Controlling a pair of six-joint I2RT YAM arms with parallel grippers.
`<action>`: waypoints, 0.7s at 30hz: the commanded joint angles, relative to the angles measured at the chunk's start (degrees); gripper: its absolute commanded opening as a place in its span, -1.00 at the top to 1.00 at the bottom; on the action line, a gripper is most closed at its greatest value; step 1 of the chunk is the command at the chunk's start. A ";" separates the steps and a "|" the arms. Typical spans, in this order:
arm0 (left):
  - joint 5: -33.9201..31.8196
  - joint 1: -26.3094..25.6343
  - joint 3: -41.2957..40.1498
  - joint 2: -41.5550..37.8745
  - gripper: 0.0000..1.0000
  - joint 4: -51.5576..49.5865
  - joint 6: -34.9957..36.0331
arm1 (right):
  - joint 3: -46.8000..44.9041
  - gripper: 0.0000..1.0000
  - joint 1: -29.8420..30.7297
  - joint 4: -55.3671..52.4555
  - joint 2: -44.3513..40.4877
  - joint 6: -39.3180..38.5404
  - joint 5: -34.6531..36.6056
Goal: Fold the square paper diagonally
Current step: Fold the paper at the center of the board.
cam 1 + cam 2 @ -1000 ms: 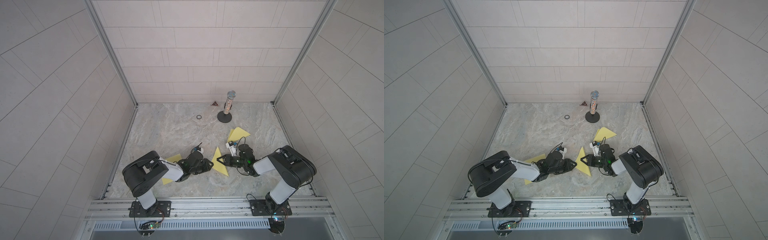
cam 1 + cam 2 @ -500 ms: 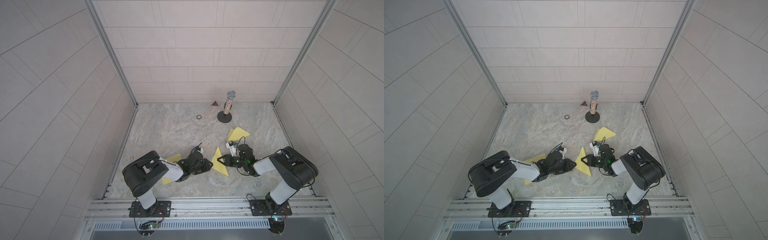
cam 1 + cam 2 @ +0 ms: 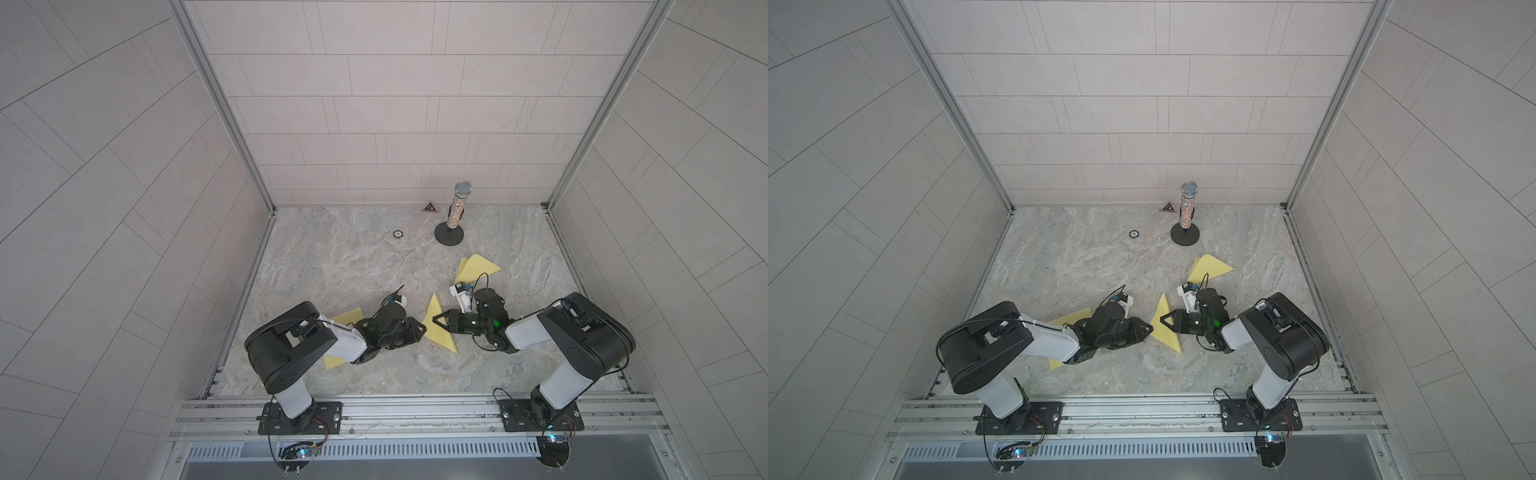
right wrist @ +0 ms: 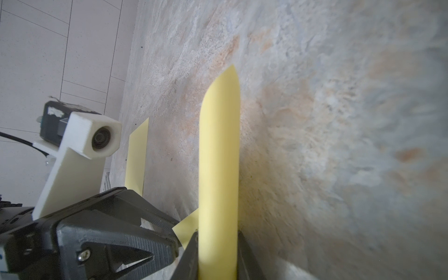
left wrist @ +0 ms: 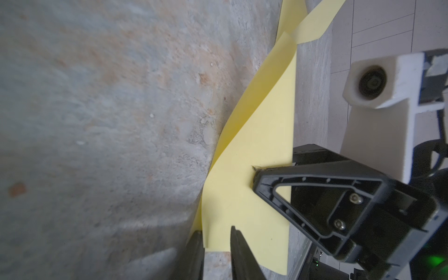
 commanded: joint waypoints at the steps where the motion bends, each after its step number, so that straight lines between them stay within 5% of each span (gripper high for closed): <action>1: -1.82 0.22 -2.02 2.48 0.48 -8.83 0.56 | -2.79 0.52 0.60 -14.26 2.72 -0.86 3.95; 9: -1.93 0.22 -1.93 2.48 0.49 -8.87 0.54 | -2.94 0.53 0.80 -14.16 2.31 -1.63 3.57; 21: -1.84 0.12 -1.89 2.37 0.82 -9.21 0.69 | -2.86 0.61 0.81 -14.16 1.62 -1.54 3.97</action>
